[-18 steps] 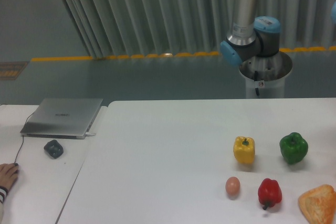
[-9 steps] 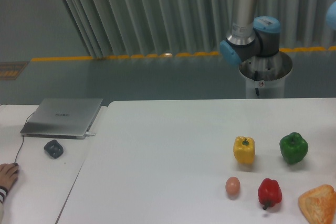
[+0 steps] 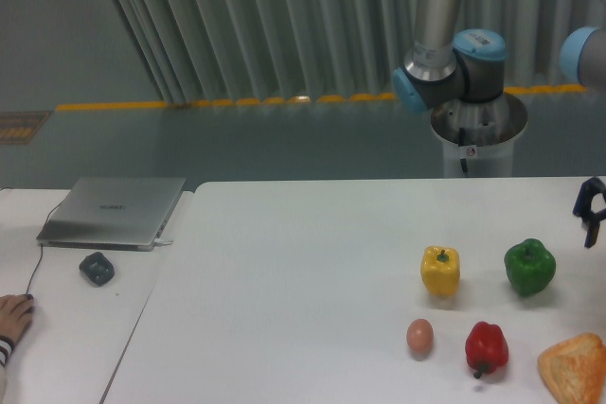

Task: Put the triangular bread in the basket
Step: 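Move the gripper down toward the triangular bread beside the red pepper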

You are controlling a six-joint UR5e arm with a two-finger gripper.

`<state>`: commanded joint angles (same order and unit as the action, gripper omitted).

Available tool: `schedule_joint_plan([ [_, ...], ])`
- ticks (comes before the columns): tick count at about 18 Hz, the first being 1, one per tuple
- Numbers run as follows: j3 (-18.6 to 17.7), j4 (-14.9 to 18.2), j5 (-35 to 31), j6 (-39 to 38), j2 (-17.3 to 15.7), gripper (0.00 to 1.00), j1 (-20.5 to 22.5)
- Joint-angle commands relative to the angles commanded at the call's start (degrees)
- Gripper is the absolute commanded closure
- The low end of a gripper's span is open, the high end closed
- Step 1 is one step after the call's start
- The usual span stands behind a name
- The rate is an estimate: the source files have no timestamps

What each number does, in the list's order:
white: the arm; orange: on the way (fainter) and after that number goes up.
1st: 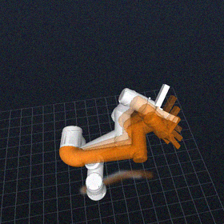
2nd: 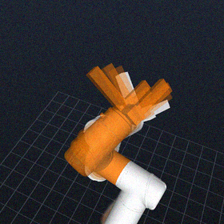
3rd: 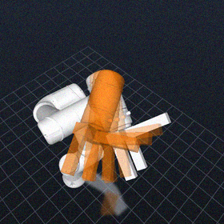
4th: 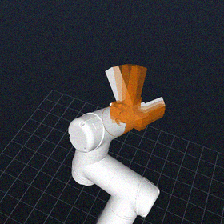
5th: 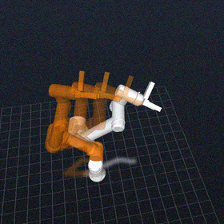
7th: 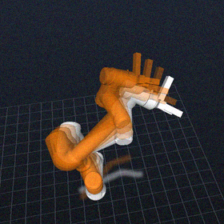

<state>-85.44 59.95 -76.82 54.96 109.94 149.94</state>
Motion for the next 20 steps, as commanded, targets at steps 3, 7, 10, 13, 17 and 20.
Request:
schedule_joint_plan([
  [3,1.2,-0.9,-0.4,-7.7,2.5,0.00,-1.8],
  [7,1.4,-2.7,-0.4,-11.8,5.6,0.00,-4.6],
  [10,1.5,-2.7,-0.1,-11.5,7.1,0.00,-5.3],
  [13,1.3,-2.6,-0.4,-11.4,8.1,0.00,-5.4],
  [17,1.6,-2.6,-0.3,-10.8,9.0,0.00,-4.9],
  [20,1.7,-2.6,-0.4,-10.8,9.5,0.00,-5.0],
])
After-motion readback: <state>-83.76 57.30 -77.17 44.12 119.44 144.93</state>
